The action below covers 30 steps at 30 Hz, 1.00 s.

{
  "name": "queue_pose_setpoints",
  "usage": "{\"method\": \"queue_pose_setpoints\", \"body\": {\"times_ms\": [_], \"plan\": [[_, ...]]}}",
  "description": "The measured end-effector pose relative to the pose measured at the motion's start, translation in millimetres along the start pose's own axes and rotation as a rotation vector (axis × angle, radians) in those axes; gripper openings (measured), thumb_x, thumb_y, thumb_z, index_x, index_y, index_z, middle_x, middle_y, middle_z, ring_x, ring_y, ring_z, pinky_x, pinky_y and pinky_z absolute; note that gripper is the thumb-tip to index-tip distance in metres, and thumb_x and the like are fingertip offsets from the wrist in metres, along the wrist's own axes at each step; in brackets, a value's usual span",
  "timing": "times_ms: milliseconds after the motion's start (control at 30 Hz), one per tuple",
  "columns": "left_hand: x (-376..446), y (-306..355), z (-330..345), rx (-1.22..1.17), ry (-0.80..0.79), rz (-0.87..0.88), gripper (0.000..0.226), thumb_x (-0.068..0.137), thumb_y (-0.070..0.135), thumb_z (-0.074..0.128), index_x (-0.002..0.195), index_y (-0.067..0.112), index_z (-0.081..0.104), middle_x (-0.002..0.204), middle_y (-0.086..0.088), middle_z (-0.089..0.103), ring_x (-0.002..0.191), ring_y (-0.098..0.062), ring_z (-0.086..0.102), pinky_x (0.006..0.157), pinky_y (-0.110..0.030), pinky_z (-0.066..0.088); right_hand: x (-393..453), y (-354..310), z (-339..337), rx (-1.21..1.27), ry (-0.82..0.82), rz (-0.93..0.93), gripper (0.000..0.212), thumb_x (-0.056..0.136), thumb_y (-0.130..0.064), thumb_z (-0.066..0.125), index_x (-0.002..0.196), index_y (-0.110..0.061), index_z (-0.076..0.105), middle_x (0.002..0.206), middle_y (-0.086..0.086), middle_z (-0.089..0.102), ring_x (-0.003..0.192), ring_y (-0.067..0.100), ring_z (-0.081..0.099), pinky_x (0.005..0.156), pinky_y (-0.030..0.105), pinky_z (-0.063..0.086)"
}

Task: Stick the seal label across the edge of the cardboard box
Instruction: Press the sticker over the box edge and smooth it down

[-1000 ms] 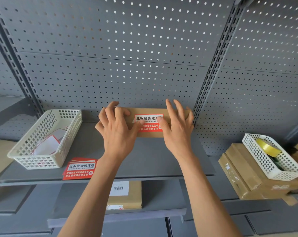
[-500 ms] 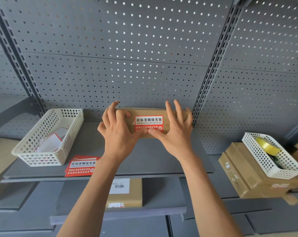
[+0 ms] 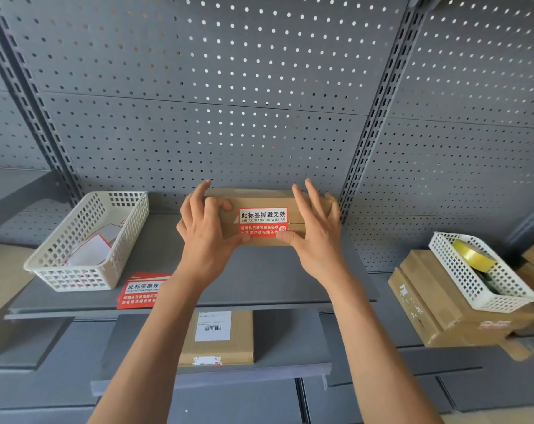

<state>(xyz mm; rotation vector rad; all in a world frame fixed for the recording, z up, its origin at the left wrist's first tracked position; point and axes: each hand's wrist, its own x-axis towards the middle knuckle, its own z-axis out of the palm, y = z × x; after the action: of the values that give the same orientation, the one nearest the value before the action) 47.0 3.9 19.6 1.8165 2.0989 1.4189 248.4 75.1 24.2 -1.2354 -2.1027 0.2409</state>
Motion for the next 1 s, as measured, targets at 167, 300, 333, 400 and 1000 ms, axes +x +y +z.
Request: {"method": "queue_pose_setpoints", "body": {"times_ms": [167,300,333,400,1000], "plan": [[-5,-1,0,-0.002,-0.015,0.008,0.059,0.069,0.023,0.089,0.114,0.016,0.051,0.16,-0.003,0.023,0.145,-0.026,0.016,0.106,-0.055,0.027,-5,3,1,0.058,0.018,-0.003,0.082,0.088,-0.033,0.073,0.156,-0.035,0.027,0.167,-0.018,0.01,0.151,0.031,0.009,0.119,0.048,0.018],[-8,-2,-2,-0.004,-0.029,0.011,0.058,0.07,0.015,0.087,0.117,0.015,0.052,0.159,-0.005,0.023,0.145,-0.026,0.016,0.106,-0.056,0.027,-7,5,1,0.086,0.012,-0.003,0.078,0.089,-0.026,0.072,0.155,-0.035,0.031,0.166,-0.02,0.013,0.151,0.031,0.009,0.121,0.044,0.017],[-8,-2,-3,-0.016,-0.028,0.009,0.058,0.07,0.013,0.087,0.117,0.017,0.053,0.159,-0.004,0.024,0.145,-0.025,0.017,0.107,-0.055,0.026,-6,6,0,0.1,0.007,-0.006,0.074,0.091,-0.022,0.07,0.154,-0.034,0.033,0.166,-0.021,0.015,0.151,0.029,0.01,0.121,0.043,0.017],[-7,1,-5,-0.085,0.004,-0.042,0.049,0.071,0.016,0.086,0.111,0.022,0.056,0.157,0.002,0.027,0.144,-0.02,0.019,0.108,-0.047,0.023,-5,5,-5,0.171,0.009,0.022,0.061,0.095,-0.015,0.061,0.151,-0.031,0.041,0.163,-0.021,0.024,0.151,0.025,0.012,0.122,0.042,0.018],[2,9,-5,-0.14,0.046,-0.134,0.047,0.068,0.012,0.086,0.104,0.023,0.059,0.156,0.005,0.03,0.142,-0.022,0.025,0.111,-0.041,0.023,1,4,-4,0.047,0.033,-0.008,0.073,0.088,-0.041,0.071,0.152,-0.032,0.038,0.164,-0.019,0.023,0.15,0.034,0.017,0.116,0.052,0.025]]}}
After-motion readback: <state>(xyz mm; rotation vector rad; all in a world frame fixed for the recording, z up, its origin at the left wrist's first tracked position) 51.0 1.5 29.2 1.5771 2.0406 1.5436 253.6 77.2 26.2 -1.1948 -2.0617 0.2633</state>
